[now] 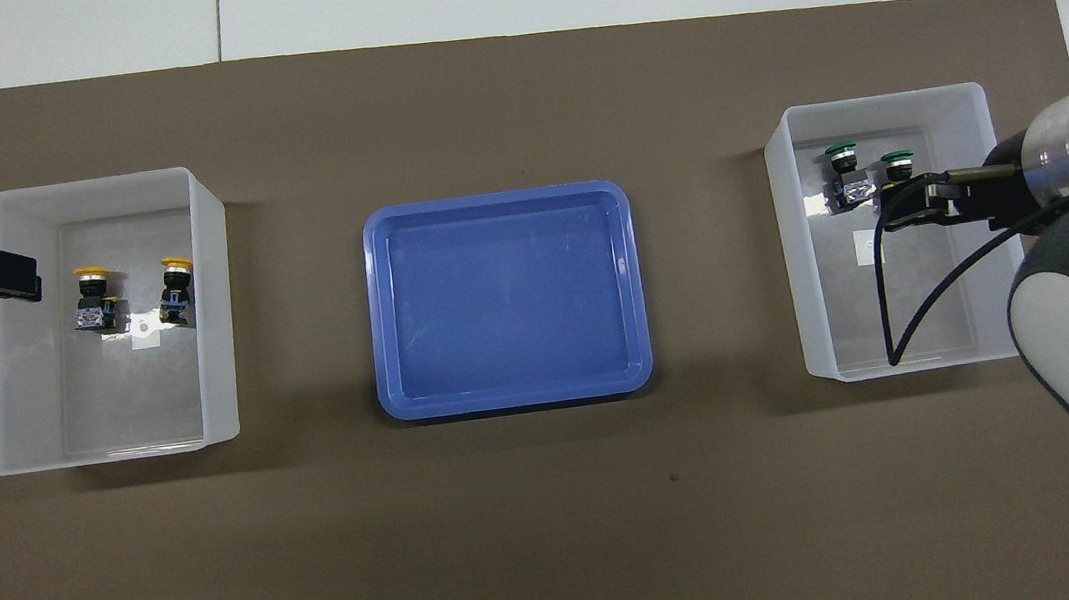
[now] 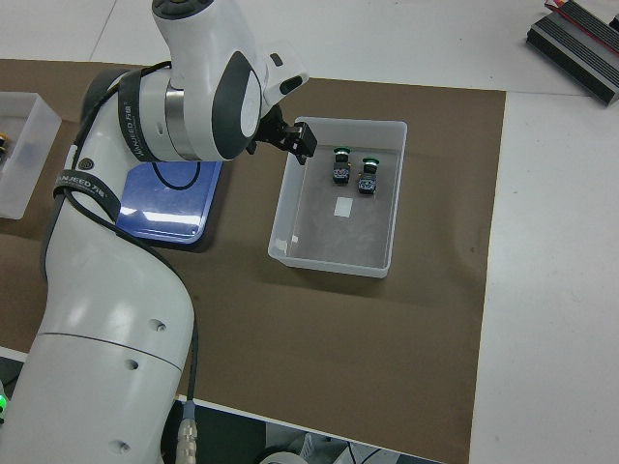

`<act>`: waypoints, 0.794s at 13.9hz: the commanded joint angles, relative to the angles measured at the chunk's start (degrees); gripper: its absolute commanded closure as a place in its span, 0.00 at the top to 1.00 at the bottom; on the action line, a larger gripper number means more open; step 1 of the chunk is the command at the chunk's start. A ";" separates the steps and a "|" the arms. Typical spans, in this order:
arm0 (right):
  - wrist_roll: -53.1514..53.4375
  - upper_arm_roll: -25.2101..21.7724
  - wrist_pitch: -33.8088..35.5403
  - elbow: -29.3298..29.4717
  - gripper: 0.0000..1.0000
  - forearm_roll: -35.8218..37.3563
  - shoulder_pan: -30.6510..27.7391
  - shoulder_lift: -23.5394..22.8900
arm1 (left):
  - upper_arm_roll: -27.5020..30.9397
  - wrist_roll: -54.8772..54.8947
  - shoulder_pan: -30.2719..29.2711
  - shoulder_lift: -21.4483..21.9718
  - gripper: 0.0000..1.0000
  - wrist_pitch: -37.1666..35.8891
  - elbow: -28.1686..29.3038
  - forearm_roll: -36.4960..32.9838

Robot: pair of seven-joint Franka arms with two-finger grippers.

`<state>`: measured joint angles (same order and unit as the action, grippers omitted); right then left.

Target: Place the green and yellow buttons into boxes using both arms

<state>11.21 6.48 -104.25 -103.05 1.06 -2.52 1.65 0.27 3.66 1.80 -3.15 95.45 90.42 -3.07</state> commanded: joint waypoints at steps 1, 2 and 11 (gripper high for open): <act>0.48 0.37 0.54 0.22 1.00 -1.06 -0.65 0.37 | 0.08 -0.23 -0.13 1.75 1.00 1.49 2.40 0.35; 0.48 0.37 0.54 0.22 1.00 -1.06 -0.65 0.37 | 0.17 -0.15 -0.13 1.75 1.00 1.40 2.48 0.35; 0.48 0.37 0.89 0.22 1.00 -1.06 -0.65 0.37 | 0.08 -0.15 -0.13 1.75 1.00 0.79 2.48 0.35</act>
<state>11.21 6.48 -104.22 -103.05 1.06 -2.53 1.65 0.30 3.66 1.80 -3.15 95.45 90.67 -3.07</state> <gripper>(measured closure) 0.000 0.000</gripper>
